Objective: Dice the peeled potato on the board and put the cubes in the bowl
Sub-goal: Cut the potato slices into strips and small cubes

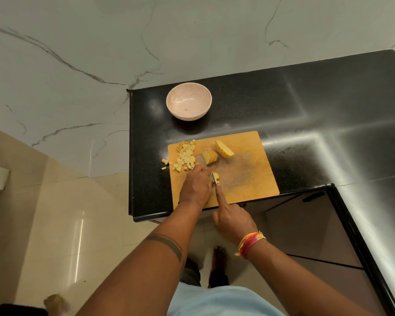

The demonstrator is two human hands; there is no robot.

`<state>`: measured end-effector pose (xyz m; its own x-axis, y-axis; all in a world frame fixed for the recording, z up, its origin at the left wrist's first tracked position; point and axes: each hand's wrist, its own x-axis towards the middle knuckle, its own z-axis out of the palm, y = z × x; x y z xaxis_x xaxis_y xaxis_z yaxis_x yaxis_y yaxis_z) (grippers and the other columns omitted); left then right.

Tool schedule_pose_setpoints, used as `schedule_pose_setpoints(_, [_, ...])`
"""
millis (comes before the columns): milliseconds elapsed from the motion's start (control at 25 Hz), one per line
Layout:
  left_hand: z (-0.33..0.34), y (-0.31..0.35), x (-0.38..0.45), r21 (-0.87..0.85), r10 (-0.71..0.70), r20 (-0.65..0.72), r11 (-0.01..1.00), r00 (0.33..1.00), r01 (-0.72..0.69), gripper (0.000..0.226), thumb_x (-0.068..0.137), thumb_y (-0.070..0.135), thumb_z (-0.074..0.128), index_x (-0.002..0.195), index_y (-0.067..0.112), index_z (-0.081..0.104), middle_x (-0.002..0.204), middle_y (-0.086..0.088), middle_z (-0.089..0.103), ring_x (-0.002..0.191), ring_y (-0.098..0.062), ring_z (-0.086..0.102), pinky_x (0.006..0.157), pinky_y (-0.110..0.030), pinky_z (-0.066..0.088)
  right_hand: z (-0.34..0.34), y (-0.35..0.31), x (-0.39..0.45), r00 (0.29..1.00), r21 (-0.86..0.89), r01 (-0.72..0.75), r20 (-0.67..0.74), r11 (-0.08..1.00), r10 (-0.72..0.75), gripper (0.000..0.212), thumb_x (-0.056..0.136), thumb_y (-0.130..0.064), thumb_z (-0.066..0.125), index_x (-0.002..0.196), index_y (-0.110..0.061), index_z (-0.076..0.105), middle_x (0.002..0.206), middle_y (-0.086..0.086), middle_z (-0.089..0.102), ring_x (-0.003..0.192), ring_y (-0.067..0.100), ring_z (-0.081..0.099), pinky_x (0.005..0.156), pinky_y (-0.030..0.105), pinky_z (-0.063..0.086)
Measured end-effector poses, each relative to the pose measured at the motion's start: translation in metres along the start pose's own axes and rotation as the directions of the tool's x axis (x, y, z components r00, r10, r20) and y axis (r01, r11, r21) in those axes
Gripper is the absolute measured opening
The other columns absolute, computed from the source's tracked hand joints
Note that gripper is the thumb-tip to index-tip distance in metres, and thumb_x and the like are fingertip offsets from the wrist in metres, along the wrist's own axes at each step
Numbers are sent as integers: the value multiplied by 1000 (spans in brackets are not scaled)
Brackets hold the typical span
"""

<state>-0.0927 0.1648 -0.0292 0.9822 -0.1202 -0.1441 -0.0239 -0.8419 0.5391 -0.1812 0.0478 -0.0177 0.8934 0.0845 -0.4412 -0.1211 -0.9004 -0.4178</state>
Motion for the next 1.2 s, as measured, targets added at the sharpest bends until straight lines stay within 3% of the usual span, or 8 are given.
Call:
schedule_pose_setpoints(360, [-1,-2,-2,-8,-21,49,1000,999,22,44,98,13,62,142,15,57,137,-1,49,129,-20,47,107,-27,38,6,9,-33,999,41,-16,35,999,14,79,98,-29,37,162,-29,-9,62,-3,58,50,17,53,46,31,33])
schedule_pose_setpoints(640, [-1,-9,-4,-52,-52,25,997,998,53,40,98,12,60,138,18,61,129,-1,53,118,-19,55,100,-30,45,1,-1,-12,999,79,15,-30,997,-13,80,98,-28,38,162,-31,-10,64,-1,58,53,20,56,56,39,51])
schedule_pose_setpoints(1000, [-1,-8,-2,-57,-57,10,997,998,58,35,98,15,59,133,18,64,124,-4,56,112,-22,57,95,-32,50,-5,-12,26,1000,24,9,-22,1000,-8,73,102,-31,34,163,-26,-5,69,4,57,59,24,57,58,37,50])
schedule_pose_setpoints(1200, [-1,-5,-1,-52,-77,-2,996,997,76,36,98,17,60,133,20,64,126,-1,55,113,-18,56,92,-27,47,5,-5,5,1000,-15,11,16,1000,-10,79,100,-31,36,160,-29,-14,68,3,59,55,23,56,54,38,50])
